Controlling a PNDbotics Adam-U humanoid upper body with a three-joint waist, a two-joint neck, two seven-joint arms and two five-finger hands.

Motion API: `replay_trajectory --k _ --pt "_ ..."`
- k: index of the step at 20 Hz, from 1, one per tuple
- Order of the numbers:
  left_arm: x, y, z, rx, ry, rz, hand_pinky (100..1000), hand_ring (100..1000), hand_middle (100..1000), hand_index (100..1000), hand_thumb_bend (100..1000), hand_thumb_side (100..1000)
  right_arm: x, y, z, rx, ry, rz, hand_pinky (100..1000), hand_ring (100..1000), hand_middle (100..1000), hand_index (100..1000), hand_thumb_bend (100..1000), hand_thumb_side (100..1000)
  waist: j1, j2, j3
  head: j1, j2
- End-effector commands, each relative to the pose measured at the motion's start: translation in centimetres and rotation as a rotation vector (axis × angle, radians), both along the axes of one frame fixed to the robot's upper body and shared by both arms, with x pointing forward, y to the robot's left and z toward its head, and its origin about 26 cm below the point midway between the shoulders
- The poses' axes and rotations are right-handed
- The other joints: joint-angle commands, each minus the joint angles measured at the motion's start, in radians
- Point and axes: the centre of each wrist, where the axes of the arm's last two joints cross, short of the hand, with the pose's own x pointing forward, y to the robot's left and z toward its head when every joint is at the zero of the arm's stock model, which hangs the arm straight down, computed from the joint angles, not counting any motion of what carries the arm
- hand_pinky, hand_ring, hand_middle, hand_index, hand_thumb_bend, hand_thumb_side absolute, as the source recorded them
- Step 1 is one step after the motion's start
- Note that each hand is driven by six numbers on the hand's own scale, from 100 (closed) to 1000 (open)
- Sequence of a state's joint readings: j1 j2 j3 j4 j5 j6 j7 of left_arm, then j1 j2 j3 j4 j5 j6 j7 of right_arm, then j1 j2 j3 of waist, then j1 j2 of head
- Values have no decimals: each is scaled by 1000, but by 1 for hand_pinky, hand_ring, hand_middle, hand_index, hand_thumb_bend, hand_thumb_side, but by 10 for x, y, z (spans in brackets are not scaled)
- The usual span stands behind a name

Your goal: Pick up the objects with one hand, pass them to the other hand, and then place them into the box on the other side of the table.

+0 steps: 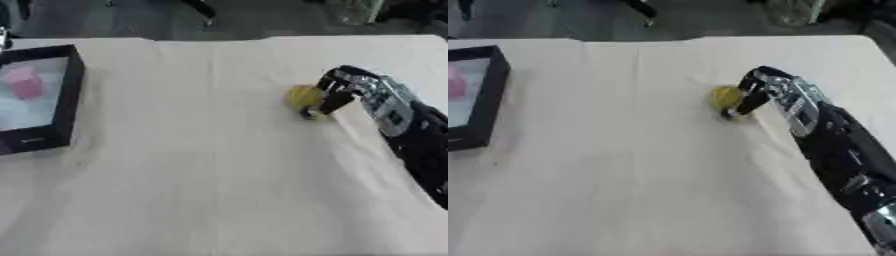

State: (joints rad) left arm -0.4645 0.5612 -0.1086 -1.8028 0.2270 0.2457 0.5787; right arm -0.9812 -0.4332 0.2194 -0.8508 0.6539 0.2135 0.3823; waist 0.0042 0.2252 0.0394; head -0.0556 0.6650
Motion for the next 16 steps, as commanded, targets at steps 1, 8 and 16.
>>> replay_trajectory --k 1,8,16 --pt "-3 1 9 11 -31 1 665 658 645 809 457 601 0 -5 7 12 -13 -19 816 766 638 639 468 103 -5 3 -1 -2 -9" --pt "-3 1 10 13 -31 1 666 658 645 807 457 601 -1 -2 10 36 -28 -25 808 737 605 598 407 100 -5 2 -1 -1 -9" --pt "-3 1 9 19 -21 3 665 659 646 807 456 602 -8 3 37 104 -130 -67 800 731 621 613 397 100 -9 -3 -6 5 -11"
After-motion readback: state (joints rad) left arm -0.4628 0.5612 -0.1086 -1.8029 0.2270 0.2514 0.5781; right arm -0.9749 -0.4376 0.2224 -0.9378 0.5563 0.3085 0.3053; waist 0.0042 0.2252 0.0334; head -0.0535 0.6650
